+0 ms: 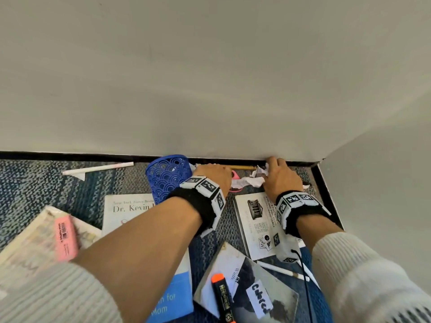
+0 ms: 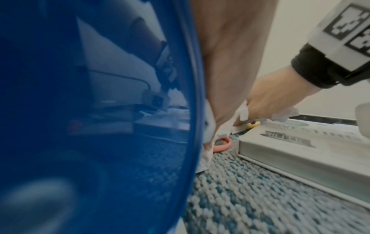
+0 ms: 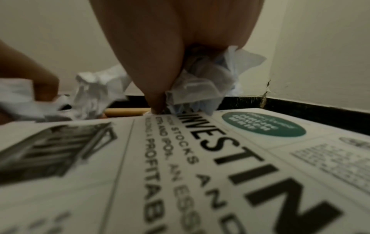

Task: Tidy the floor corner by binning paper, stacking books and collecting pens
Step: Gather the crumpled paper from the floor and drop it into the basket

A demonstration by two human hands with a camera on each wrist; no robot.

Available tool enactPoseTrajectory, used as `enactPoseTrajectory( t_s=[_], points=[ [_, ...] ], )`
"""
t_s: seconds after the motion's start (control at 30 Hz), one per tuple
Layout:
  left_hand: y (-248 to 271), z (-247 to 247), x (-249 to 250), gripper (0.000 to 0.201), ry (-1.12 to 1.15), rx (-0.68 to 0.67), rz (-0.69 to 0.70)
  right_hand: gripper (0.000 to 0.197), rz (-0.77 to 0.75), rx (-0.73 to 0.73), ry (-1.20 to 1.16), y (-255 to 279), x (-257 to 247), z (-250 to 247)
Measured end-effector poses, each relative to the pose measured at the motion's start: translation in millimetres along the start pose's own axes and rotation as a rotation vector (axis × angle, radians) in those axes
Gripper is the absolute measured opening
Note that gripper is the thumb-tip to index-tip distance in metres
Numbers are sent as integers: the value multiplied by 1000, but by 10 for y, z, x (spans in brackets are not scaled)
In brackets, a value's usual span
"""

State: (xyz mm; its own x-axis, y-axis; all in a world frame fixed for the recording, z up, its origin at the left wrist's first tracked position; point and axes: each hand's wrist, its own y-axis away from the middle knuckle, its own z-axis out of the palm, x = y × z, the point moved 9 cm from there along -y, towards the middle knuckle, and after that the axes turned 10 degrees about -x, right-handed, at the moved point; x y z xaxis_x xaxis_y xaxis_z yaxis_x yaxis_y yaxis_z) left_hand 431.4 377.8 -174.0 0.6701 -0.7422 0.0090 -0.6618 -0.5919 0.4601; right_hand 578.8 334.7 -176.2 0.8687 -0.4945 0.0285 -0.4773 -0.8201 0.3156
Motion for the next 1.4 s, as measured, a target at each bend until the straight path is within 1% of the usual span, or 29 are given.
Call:
enactPoseTrajectory(
  t_s=[0.1,0.17,0.23,0.33,0.4,0.47,0.53,0.57,0.63,0.7,0.8,0.83,0.9,0.93,1.03,1.13,1.17,1.23,1.3,1.4],
  points=[
    [15,21,-35,34,44,-29,12,29,-42,-12,9,33,-20,-2],
    [48,13,-72,31,95,-32,25,27,-56,43,-10,69,-26,-71],
    [82,-39,-101,25,151,5,73,28,-61,133,-71,120,-25,-175],
    [138,-101,-262,17,300,31,116,31,-51,305,-295,225,21,-384],
    [179,-91,-430,20,362,54,99,27,-27,392,-462,309,39,-487],
    [253,-51,-624,24,353,89,28,20,-5,408,-608,364,5,-524],
    [332,-51,-781,26,345,128,-18,30,-41,357,-656,353,-106,-507],
    [370,-63,-855,24,367,136,-22,32,-62,301,-609,323,-189,-470],
    [429,-98,-974,18,432,129,-38,26,-67,182,-464,255,-290,-342],
    [486,-121,-1065,16,448,140,-73,20,-23,127,-405,199,-268,-235],
    [572,-80,-1184,24,450,130,-107,24,73,67,-308,130,-152,-112],
    [594,-62,-1209,24,442,111,-114,21,84,62,-277,116,-117,-89],
    [618,-42,-1249,20,404,78,-134,16,44,63,-233,100,-120,-59],
    [613,-38,-1242,20,382,68,-143,19,13,57,-209,98,-139,-34],
    [579,-13,-1183,35,331,57,-175,32,-26,37,-154,76,-192,16],
    [539,46,-1113,49,220,40,-182,34,-38,47,-79,36,-256,53],
    [518,92,-1089,50,189,8,-166,32,-41,58,-57,31,-282,58],
    [472,175,-1042,43,142,-49,-133,28,-46,76,-32,26,-324,51],
    [451,219,-1018,38,120,-59,-120,25,-53,67,-4,18,-349,51],
    [448,210,-984,37,112,-49,-116,21,-55,42,30,29,-367,52]
  ],
)
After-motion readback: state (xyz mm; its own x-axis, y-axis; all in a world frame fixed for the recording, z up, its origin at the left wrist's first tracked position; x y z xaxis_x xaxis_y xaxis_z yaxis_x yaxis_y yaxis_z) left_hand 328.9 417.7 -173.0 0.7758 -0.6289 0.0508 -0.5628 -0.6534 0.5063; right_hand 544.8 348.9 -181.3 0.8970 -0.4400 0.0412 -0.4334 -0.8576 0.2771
